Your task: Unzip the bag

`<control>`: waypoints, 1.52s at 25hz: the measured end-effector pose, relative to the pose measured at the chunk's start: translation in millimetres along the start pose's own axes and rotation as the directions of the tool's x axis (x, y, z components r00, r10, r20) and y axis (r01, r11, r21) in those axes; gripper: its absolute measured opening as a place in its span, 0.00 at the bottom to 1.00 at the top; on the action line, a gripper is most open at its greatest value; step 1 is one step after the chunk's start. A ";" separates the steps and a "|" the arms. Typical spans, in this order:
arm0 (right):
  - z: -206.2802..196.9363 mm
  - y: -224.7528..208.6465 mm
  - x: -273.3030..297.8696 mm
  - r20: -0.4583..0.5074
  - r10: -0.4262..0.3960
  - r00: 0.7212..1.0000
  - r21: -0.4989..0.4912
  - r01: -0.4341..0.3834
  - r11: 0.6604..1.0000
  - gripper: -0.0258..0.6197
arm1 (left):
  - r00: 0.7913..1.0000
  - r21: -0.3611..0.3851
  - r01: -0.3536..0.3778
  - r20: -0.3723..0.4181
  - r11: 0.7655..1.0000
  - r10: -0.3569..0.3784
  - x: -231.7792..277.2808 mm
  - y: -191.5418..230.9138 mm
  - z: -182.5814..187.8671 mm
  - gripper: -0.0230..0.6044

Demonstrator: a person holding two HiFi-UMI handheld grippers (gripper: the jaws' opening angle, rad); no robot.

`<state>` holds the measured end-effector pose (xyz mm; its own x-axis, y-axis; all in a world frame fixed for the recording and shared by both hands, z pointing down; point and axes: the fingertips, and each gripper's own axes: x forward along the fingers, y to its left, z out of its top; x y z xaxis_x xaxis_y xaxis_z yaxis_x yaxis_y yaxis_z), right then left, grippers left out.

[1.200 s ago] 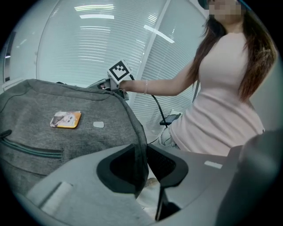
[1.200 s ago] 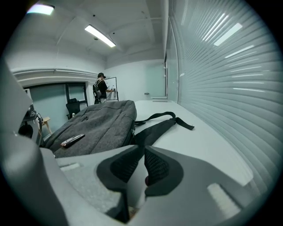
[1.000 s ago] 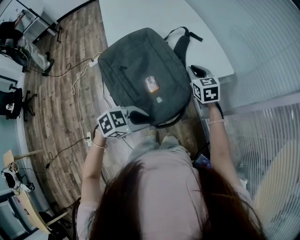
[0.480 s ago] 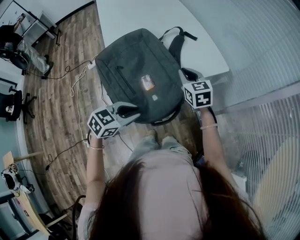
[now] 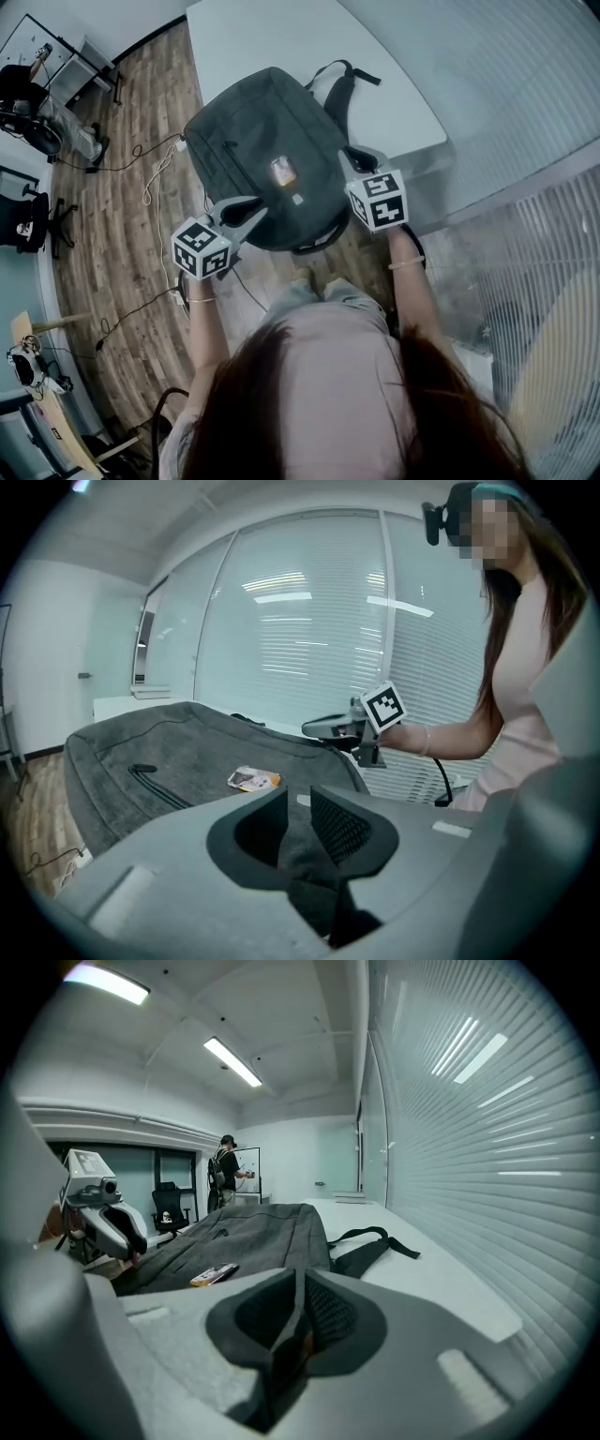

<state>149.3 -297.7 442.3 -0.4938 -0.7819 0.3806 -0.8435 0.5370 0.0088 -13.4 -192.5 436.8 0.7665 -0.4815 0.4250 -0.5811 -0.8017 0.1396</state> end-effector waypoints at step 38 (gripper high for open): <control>29.0 77.1 -79.3 0.190 0.015 0.982 0.043 -0.024 0.999 0.04 | 0.933 -0.015 -0.265 0.251 0.964 0.260 -45.6 -8.9 41.2 0.05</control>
<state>117.3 -203.5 385.9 -0.5374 -0.8197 0.1983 -0.8400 0.5411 -0.0401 -31.9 -177.9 379.4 0.6323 -0.7462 0.2084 -0.7674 -0.6402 0.0358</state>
